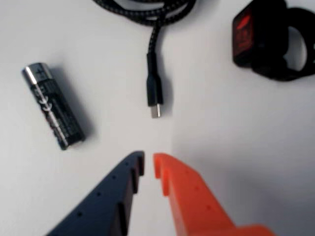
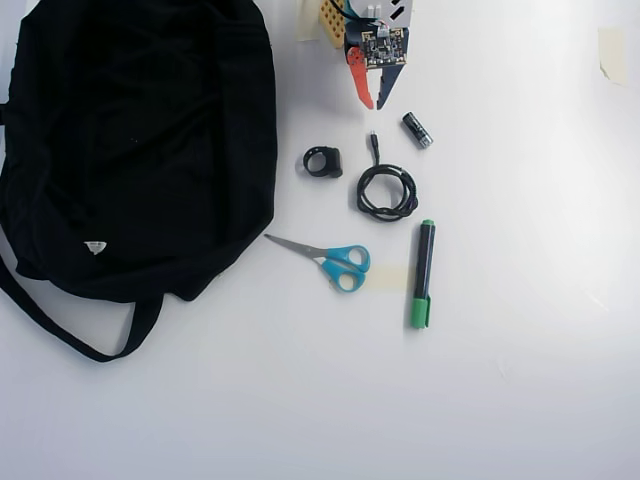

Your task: Put the cable into the black bag

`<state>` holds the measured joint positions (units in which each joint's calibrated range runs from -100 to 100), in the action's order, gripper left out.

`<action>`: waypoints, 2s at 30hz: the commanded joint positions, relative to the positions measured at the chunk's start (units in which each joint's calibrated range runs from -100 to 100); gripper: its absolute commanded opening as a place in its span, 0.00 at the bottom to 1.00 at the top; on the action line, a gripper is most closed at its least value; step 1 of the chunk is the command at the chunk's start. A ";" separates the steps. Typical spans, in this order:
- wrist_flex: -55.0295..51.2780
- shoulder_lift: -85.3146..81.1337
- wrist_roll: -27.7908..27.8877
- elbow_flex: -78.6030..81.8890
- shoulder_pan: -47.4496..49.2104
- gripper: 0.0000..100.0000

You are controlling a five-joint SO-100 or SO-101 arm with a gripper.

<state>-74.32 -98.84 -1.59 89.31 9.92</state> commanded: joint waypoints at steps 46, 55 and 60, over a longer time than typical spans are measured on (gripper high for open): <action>-1.47 -0.42 -0.09 0.00 -0.20 0.02; -1.47 -0.42 -0.09 0.09 0.48 0.02; -1.47 -0.42 -0.30 0.18 0.78 0.02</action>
<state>-74.32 -98.84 -1.59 89.31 10.43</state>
